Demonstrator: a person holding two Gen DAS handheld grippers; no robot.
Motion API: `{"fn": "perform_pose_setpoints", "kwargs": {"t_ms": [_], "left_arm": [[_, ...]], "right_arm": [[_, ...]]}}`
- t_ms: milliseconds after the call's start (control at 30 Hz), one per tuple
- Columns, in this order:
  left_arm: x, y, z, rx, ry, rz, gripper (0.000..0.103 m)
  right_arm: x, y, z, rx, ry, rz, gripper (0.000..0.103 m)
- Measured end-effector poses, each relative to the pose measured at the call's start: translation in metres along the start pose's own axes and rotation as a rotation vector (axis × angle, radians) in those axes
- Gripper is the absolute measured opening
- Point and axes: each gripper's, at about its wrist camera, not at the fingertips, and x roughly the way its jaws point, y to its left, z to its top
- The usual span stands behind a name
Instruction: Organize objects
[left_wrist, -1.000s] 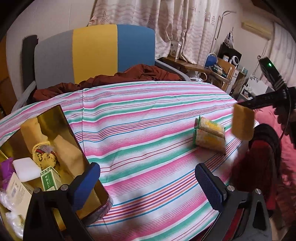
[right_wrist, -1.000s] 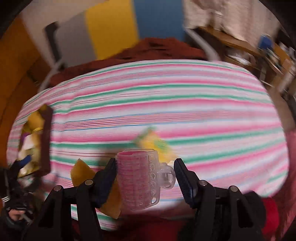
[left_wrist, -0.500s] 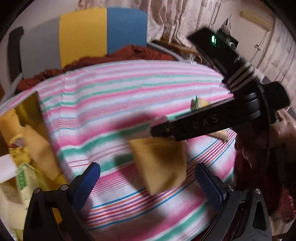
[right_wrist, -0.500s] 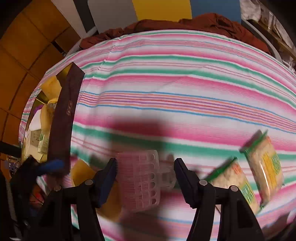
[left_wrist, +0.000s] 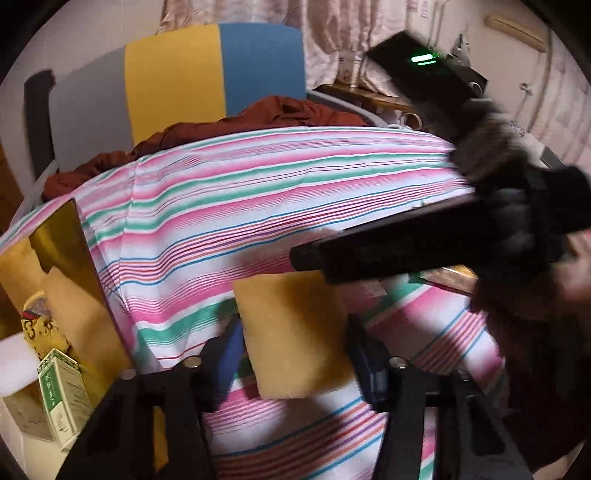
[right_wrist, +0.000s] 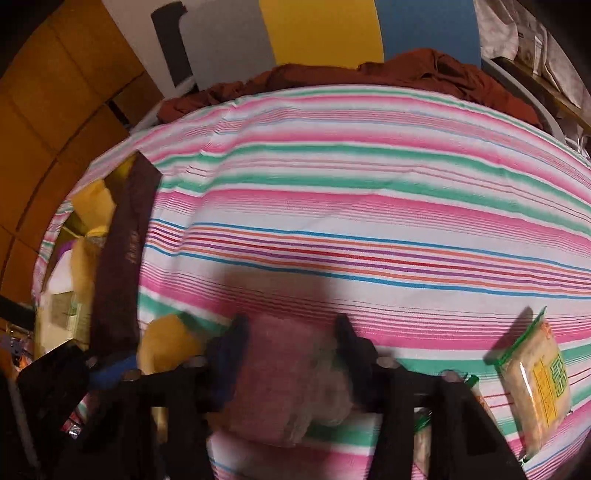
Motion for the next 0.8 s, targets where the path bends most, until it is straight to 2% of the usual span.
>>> {"fn": "perform_pose_setpoints", "kwargs": {"t_ms": [133,233,333,433,500,533,667,767,800], "left_arm": [[-0.003,-0.008,-0.004,0.079,-0.019,0.018,0.054],[-0.005,0.001,-0.002,0.045,-0.011,-0.010,0.053],[-0.009,-0.001,-0.004,0.070,-0.006,-0.070,0.053],[-0.018,-0.017,-0.005,0.137,-0.029,-0.120,0.054],[-0.016,-0.030,-0.006,0.189,-0.021,-0.105,0.056],[-0.014,-0.033,-0.006,0.195,-0.015,-0.101,0.056],[0.004,-0.030,-0.007,0.152,0.035,-0.101,0.068],[0.010,-0.029,-0.008,0.148,0.050,-0.108,0.068],[0.014,-0.029,-0.010,0.140,0.072,-0.137,0.062]], "right_arm": [[0.000,-0.007,0.002,0.040,-0.002,0.012,0.046],[-0.001,-0.015,0.002,0.082,-0.006,0.019,0.047],[-0.004,-0.023,0.005,0.119,-0.031,-0.016,0.047],[-0.003,-0.027,0.008,0.148,-0.030,0.030,0.053],[-0.006,-0.027,0.008,0.147,-0.035,0.029,0.063],[-0.009,-0.025,0.008,0.133,-0.050,0.018,0.063],[-0.024,-0.031,0.005,0.165,-0.097,0.038,0.070],[-0.042,-0.040,0.001,0.198,-0.114,0.042,0.070],[-0.048,-0.043,-0.001,0.202,-0.111,0.037,0.070]]}}
